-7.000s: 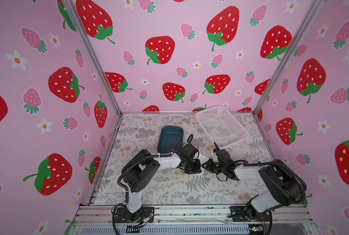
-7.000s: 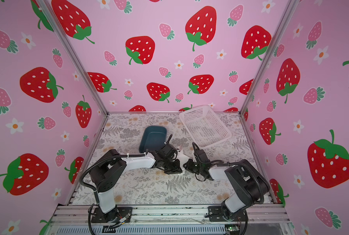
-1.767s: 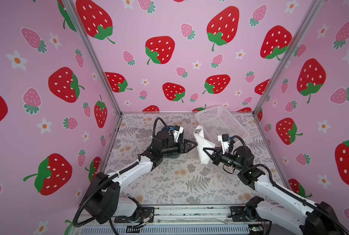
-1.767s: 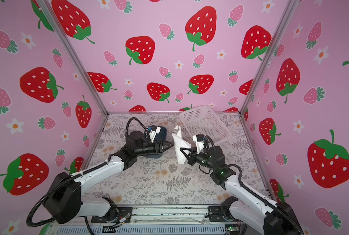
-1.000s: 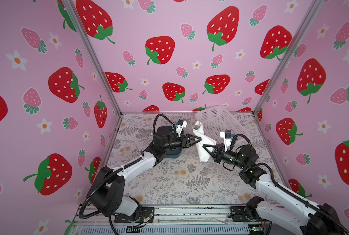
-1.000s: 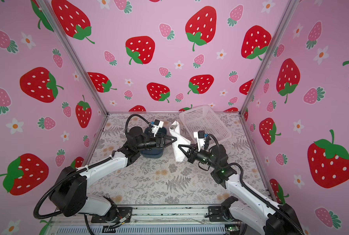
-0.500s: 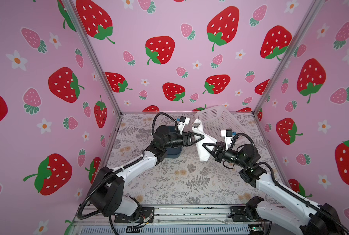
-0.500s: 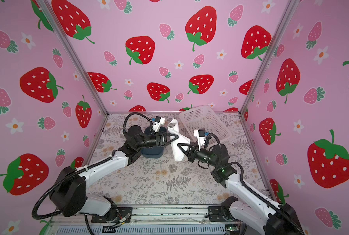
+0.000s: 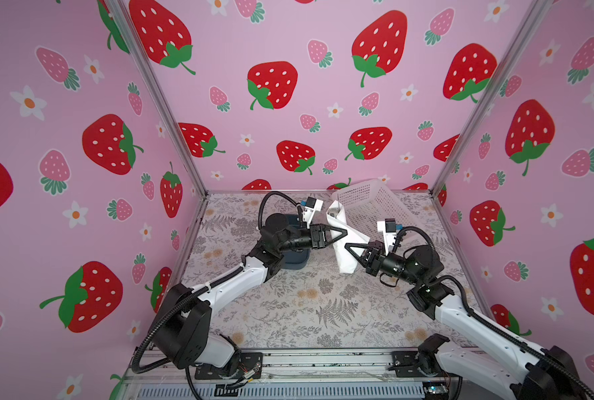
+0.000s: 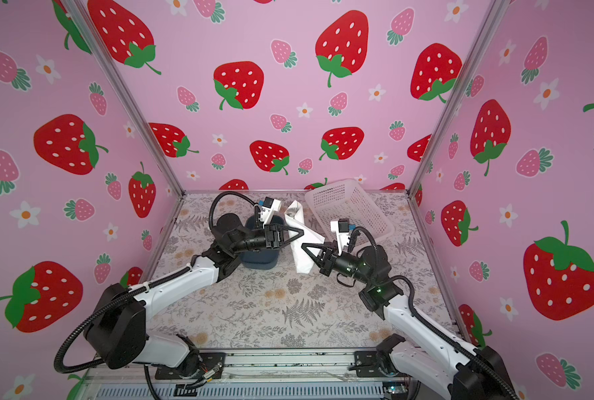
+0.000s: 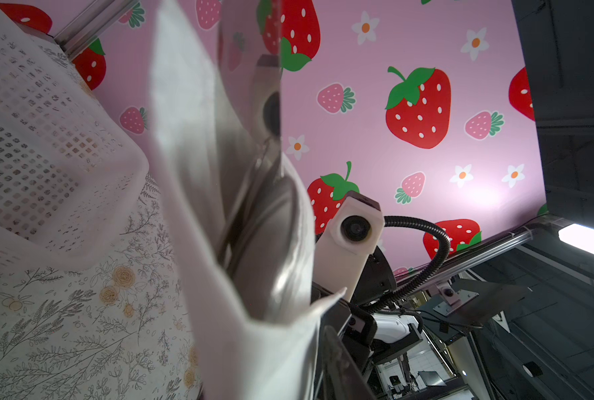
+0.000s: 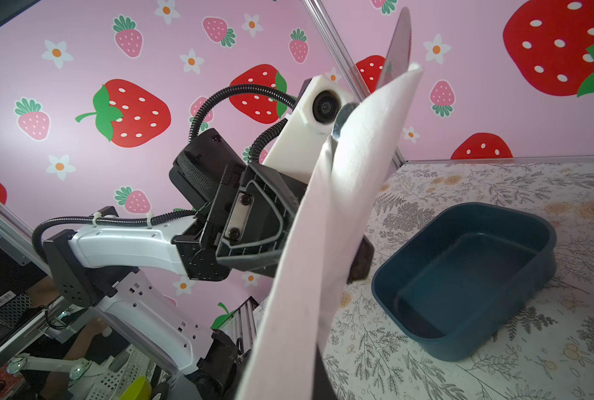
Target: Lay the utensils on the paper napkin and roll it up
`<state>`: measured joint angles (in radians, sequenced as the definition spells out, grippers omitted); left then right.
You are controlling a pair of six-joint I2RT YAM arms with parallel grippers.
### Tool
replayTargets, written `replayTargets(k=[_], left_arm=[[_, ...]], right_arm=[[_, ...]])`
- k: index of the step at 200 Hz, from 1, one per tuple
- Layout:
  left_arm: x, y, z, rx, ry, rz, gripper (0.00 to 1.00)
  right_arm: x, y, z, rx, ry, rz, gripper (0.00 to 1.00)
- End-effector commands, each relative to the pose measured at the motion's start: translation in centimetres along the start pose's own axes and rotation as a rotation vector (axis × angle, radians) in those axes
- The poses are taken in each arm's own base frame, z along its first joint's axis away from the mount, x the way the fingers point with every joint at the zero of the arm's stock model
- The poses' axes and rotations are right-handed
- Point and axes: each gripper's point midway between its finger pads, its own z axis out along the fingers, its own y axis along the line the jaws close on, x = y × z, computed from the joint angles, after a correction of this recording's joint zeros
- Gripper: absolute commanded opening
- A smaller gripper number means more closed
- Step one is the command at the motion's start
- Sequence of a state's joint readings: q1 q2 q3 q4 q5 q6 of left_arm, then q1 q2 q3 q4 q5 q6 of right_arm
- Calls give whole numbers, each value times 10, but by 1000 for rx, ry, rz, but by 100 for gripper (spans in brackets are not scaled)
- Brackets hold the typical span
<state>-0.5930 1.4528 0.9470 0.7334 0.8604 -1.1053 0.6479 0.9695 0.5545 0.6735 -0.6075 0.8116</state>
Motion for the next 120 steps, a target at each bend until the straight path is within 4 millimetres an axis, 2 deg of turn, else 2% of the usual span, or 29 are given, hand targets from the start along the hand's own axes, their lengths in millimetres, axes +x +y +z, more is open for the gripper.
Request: replayTargets(k=[1,86,120], left_arm=[[-12,-29,1,69,-21,68,33],[-13,-26,-1,55,-45,67,33],[-13,-24,-1,56,-49,62,29]], right_arm=[[-21,20,1,-58,-59,-52,6],[-20,15,0,-33,-65,-40,6],[-19,12,0,-25,-64,-34,6]])
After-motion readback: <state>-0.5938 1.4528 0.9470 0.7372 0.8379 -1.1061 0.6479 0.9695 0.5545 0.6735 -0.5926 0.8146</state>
